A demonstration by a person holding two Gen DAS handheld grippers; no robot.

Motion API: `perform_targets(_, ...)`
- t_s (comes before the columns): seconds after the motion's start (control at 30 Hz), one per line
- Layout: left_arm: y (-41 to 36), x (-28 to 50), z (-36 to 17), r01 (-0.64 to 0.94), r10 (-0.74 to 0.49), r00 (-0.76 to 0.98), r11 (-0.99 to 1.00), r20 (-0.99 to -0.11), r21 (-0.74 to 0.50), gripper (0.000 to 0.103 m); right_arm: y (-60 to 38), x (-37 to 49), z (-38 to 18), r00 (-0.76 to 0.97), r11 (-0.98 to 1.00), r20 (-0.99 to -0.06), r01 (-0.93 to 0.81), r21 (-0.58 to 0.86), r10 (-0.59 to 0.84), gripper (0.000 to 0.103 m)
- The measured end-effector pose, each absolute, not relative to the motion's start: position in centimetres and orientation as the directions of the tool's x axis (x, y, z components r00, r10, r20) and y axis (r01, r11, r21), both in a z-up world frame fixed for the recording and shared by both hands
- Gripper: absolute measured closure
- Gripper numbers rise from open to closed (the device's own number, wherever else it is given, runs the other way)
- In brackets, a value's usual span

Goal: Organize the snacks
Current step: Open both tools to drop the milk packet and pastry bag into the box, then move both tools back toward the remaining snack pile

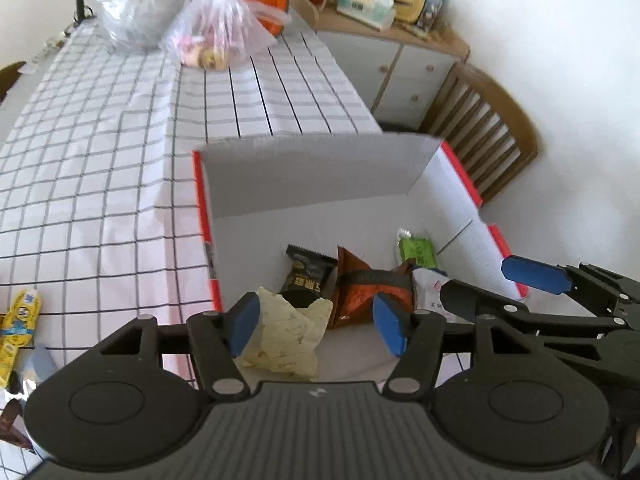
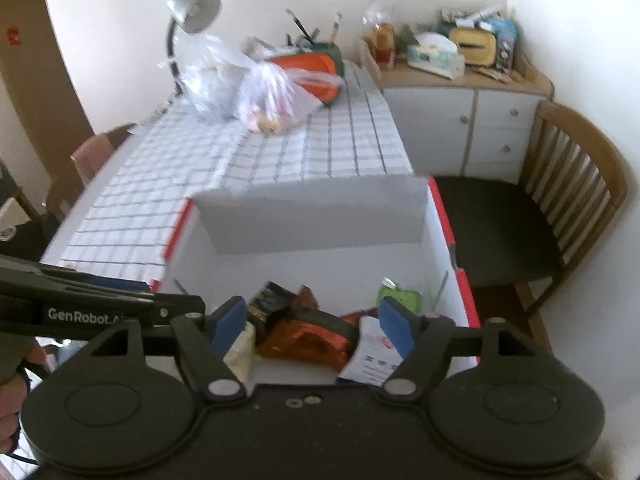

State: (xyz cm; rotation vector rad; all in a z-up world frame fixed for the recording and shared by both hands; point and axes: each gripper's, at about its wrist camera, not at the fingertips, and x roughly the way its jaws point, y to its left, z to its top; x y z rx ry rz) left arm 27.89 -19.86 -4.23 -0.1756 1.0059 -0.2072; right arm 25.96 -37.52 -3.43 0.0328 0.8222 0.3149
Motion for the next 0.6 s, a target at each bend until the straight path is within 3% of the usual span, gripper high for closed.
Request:
perform_targets(0.33, -15.7, 23.3, -0.7, 0.044, -0.217, 0.629, 0.969, -0.746, -0.244, 0.029, -34.9, 23.1, 0.0, 0.654, 0.91, -0.641, -0.365, 0.197, 0.401, 0.01)
perform_targets(0.6, -11.5, 20.0, -0.2, -0.025, -0.175, 0.658, 0.967, -0.733, -0.253, 0.028, -31.3, 22.0, 0.7, 0.623, 0.876, -0.635, -0.439, 0.199, 0.456, 0.0)
